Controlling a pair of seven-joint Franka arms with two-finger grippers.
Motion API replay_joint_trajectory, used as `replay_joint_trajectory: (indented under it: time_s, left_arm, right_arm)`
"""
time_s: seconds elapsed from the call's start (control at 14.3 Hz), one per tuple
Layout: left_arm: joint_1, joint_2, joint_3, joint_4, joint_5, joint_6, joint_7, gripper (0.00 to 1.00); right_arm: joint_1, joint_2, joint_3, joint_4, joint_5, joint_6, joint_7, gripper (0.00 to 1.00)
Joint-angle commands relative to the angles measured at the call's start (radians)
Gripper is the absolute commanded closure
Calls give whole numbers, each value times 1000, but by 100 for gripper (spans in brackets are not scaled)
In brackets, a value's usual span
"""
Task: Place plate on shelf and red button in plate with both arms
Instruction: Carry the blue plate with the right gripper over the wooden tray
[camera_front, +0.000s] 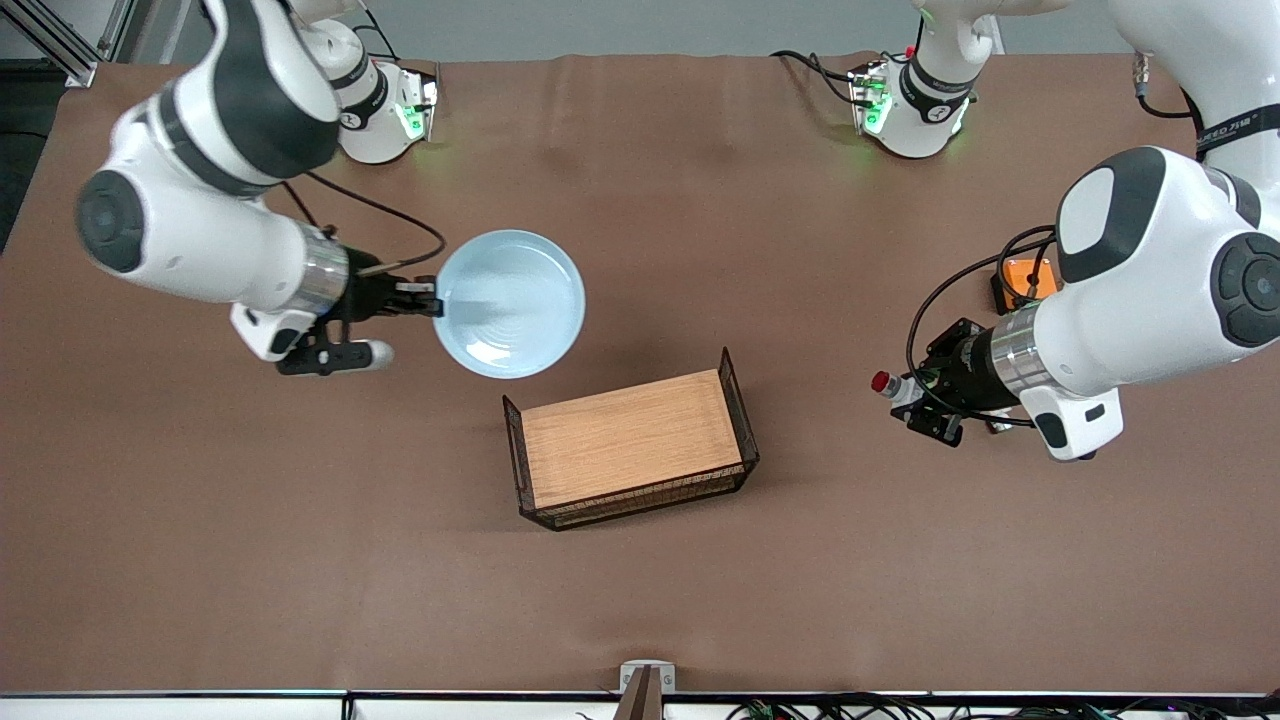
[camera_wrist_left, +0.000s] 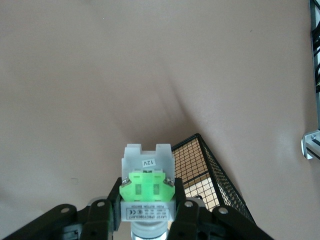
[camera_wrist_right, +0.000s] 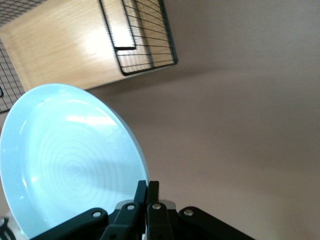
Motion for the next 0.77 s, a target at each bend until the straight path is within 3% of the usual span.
replay_joint_trajectory:
  time_s: [0.0, 0.28, 0.7]
  left_arm:
    - [-7, 11, 3, 23, -13, -3, -20, 100]
    - [-12, 13, 3, 23, -13, -3, -20, 100]
    - [-13, 14, 3, 23, -11, -3, -20, 100]
  right_arm:
    - [72, -38, -9, -64, 19, 97, 100, 99]
    - [149, -41, -10, -125, 8, 245, 167, 99]
    - [160, -7, -10, -128, -4, 366, 171, 99]
